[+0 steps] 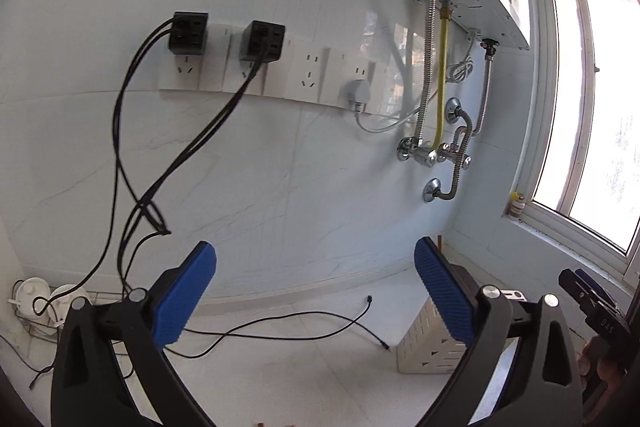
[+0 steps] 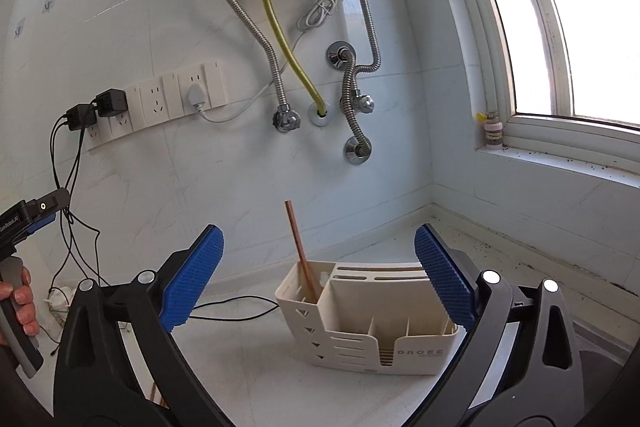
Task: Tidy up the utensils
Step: 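Withdraw both open tools from the holder back toward the chopsticks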
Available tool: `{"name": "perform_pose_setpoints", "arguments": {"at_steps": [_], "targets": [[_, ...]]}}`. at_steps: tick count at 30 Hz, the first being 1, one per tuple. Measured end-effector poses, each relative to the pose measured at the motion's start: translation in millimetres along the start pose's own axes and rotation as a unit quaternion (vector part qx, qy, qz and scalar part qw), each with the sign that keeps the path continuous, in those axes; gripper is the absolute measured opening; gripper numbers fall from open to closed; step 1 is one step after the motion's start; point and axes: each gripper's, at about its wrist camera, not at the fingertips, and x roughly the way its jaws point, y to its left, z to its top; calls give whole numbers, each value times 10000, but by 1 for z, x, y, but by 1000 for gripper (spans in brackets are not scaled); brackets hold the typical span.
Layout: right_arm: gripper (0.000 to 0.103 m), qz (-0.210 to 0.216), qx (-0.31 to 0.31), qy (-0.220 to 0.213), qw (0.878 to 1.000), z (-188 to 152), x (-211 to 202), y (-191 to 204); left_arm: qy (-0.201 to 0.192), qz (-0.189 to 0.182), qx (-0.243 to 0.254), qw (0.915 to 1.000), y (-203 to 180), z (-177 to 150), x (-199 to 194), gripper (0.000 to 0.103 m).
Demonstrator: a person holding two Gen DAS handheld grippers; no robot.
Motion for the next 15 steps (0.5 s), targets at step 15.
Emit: {"name": "perform_pose_setpoints", "arguments": {"at_steps": [15], "targets": [[95,509,0,846,9951,-48,12,49,2817,1037,-1072,9478,97,-119,-13,98]]}}
